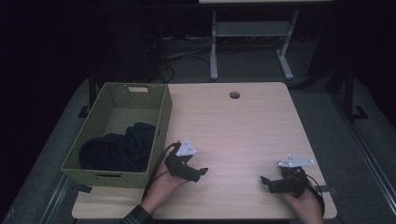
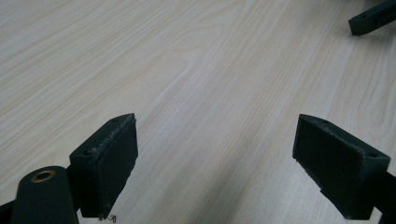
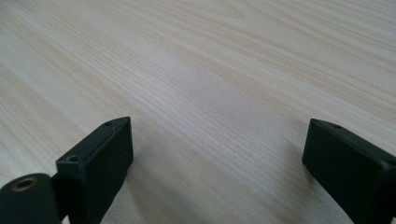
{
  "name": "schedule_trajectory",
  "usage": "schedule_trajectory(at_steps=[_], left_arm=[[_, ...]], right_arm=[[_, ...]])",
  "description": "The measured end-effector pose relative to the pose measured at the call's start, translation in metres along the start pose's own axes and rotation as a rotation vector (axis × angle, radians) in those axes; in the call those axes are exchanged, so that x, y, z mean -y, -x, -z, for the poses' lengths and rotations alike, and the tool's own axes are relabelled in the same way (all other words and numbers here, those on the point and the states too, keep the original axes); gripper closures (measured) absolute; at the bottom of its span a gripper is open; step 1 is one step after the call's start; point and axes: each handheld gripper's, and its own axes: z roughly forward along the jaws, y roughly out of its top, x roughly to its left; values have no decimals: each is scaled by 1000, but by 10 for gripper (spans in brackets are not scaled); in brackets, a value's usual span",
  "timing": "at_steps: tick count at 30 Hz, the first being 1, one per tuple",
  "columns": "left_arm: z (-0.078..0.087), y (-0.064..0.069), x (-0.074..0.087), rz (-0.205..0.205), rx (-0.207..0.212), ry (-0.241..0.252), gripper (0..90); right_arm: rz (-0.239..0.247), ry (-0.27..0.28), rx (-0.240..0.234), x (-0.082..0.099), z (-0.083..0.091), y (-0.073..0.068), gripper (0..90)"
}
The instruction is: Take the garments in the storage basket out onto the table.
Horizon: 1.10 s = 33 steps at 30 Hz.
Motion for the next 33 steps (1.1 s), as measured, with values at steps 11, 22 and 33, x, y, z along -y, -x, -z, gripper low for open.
schedule_trajectory(at_steps=[11,22,33], left_arm=[[2,-3,-5,-1,12,6,135],[10,-8,-18,-10,6,32,136],[15,-9,-27,-22,30,28,136]], right_arm=[[0,0,0,0,0,0,83],[0,0,0,0,0,0,83],[0,0,0,0,0,0,83]])
